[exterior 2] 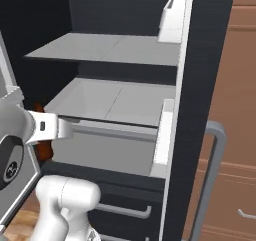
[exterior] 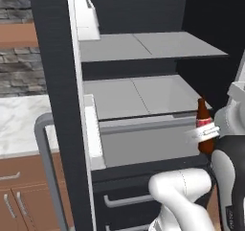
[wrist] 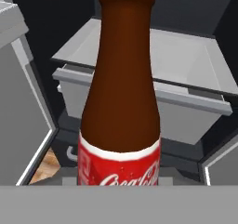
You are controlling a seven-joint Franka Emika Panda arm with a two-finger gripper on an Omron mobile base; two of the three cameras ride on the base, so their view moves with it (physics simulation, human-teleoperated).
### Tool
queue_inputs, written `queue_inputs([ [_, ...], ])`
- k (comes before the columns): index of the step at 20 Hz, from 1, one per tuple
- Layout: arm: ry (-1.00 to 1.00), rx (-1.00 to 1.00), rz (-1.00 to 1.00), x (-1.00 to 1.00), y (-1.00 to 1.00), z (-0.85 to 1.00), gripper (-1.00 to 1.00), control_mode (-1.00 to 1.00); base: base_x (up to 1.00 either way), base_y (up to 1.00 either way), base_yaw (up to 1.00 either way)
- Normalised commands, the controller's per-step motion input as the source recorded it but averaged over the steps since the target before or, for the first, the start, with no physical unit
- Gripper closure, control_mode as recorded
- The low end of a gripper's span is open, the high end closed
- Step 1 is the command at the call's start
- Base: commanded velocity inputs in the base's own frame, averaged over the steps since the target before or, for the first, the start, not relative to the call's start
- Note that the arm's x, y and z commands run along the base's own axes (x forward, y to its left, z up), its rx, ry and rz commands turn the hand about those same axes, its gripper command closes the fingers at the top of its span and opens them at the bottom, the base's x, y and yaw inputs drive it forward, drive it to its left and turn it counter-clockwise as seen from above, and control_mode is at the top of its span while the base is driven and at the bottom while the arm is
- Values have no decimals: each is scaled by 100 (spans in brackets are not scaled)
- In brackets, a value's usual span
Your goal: Open the fridge, grab two sodas, and place both sodas inside the bowl with ice on the dining counter.
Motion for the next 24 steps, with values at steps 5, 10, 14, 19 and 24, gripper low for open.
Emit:
queue_inputs([
  [5,0,0,0,0,0,0,100,100,-76,-1,3],
  [10,0,0,0,0,0,0,100,100,-81,-8,15],
  [14,0,0,0,0,0,0,100,100,-74,-7,31],
  [19,0,0,0,0,0,0,100,100,-77,-26,37],
  [24,0,0,0,0,0,0,100,100,-89,-50,34],
])
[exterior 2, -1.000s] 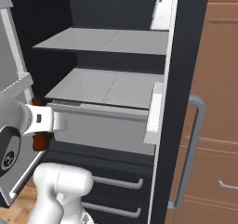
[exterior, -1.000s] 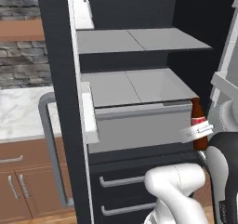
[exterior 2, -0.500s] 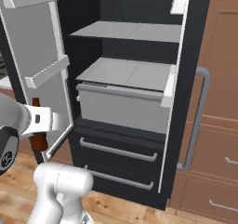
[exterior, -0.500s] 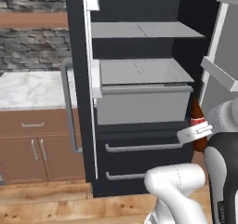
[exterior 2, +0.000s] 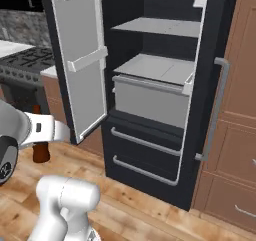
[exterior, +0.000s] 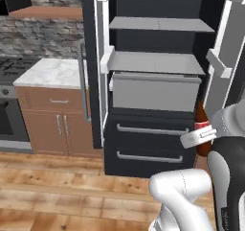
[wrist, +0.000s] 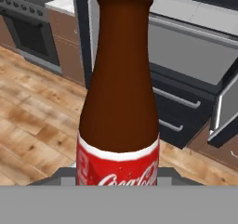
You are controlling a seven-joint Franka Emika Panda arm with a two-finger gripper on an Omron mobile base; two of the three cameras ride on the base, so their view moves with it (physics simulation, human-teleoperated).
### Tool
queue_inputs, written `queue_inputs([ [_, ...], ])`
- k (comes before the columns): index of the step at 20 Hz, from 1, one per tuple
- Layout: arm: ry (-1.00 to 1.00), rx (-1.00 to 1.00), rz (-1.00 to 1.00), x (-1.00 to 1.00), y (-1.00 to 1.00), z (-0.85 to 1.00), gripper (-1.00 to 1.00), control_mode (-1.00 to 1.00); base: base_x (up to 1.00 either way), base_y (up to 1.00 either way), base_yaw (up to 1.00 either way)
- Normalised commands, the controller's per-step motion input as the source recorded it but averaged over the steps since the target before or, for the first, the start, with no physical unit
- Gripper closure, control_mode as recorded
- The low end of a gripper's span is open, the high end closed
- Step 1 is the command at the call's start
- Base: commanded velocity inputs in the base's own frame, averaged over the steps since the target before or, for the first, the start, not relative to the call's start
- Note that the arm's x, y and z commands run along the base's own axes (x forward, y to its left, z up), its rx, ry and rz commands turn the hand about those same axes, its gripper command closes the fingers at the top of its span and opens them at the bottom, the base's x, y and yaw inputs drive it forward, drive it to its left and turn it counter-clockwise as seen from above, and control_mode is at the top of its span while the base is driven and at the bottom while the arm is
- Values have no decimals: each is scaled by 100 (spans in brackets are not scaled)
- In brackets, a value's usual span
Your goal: Open the fridge, grab two sodas, and place both sodas inside the bowl with ice on the dining counter.
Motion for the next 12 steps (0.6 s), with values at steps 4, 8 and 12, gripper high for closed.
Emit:
queue_inputs([
  [4,0,0,0,0,0,0,100,100,-82,-72,30],
  [8,0,0,0,0,0,0,100,100,-94,-51,28],
  [12,0,0,0,0,0,0,100,100,-95,-12,27],
])
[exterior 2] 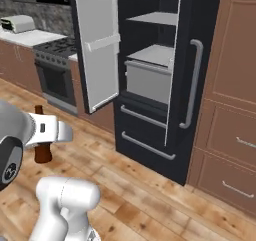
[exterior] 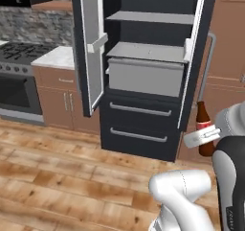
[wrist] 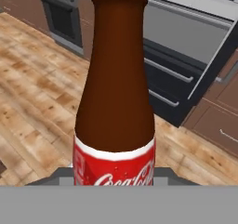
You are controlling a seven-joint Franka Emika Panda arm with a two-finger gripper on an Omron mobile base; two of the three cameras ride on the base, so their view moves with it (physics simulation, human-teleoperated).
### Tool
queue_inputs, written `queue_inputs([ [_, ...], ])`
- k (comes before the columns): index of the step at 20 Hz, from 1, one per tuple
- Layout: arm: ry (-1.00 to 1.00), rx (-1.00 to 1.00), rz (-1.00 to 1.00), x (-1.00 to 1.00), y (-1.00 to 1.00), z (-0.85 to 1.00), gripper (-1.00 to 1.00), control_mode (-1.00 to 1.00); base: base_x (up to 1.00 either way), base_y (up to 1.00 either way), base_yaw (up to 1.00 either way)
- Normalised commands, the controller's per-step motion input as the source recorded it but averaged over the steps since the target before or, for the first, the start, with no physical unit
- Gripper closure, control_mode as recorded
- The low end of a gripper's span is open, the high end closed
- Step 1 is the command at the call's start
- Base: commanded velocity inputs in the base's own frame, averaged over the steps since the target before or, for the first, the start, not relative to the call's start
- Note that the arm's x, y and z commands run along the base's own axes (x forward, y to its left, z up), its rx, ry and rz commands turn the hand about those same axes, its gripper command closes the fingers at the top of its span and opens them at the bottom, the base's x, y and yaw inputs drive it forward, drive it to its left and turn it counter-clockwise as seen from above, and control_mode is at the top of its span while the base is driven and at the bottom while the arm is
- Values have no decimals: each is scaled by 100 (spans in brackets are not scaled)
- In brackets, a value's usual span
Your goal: Open the fridge, grab two sodas, and place both sodas inside the bowl with ice on the dining counter.
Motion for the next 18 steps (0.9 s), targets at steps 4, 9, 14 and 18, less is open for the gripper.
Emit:
queue_inputs([
  [4,0,0,0,0,0,0,100,100,-98,0,28],
  [9,0,0,0,0,0,0,100,100,-92,11,27],
  [14,0,0,0,0,0,0,100,100,-89,26,25],
  [18,0,0,0,0,0,0,100,100,-82,43,24],
])
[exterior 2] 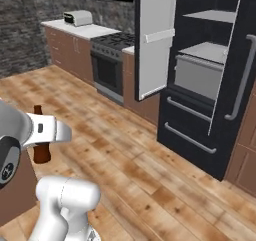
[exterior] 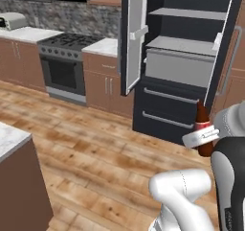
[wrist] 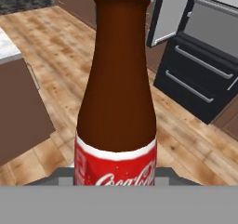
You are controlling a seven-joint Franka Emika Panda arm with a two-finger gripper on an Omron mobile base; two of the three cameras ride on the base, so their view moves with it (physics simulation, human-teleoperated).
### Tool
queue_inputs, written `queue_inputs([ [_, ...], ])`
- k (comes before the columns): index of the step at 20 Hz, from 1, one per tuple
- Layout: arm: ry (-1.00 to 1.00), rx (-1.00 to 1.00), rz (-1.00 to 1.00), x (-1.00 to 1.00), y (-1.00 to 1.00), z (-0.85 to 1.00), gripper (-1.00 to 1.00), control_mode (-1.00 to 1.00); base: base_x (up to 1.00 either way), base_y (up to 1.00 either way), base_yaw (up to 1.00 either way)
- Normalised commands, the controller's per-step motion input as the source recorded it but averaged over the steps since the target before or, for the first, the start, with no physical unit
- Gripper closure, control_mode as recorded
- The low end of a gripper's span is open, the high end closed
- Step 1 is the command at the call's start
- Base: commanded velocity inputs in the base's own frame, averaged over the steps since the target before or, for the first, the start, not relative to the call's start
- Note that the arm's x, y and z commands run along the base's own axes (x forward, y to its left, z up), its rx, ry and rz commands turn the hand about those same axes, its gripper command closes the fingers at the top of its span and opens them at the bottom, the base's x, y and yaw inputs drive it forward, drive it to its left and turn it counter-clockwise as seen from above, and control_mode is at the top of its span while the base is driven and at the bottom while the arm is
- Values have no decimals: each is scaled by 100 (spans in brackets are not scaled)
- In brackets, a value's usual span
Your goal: Open the fridge, grab two sodas, and place both sodas inside the bowl with ice on the dining counter.
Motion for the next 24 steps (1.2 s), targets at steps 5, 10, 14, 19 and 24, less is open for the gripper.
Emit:
queue_inputs([
  [5,0,0,0,0,0,0,100,100,-63,90,15],
  [10,0,0,0,0,0,0,100,100,-42,100,30],
  [14,0,0,0,0,0,0,100,100,-36,99,45],
  [19,0,0,0,0,0,0,100,100,-26,91,50],
  [24,0,0,0,0,0,0,100,100,-7,98,42],
])
